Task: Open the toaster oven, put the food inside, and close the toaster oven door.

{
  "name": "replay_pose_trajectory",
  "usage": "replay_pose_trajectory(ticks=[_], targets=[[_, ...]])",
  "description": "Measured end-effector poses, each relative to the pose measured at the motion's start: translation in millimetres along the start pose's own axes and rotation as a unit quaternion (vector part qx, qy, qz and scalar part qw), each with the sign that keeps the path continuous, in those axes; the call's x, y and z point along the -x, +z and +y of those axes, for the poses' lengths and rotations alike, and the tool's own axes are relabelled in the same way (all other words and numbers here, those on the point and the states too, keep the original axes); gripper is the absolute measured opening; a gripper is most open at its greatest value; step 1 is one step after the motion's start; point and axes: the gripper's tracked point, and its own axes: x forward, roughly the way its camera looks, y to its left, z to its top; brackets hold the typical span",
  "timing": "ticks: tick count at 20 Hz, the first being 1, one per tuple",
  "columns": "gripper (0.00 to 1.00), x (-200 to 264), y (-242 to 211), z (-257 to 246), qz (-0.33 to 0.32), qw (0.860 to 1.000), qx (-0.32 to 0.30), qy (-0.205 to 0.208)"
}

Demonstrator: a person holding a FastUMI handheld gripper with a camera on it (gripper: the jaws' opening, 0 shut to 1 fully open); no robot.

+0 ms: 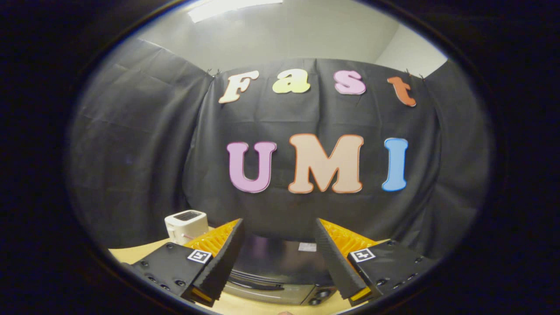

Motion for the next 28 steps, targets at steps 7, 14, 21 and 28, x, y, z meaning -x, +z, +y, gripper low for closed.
replay_pose_trajectory(ticks=[7, 14, 21, 28], targets=[[0.99, -31, -67, 45, 0.016, 1.000, 0.016, 0.008], [0.99, -48, -102, 64, 0.022, 0.999, 0.046, -0.004], [0.99, -47, -129, 62, 0.042, 0.999, 0.019, -0.004], [0.99, -41, -130, 60, 0.028, 1.000, -0.004, -0.008]])
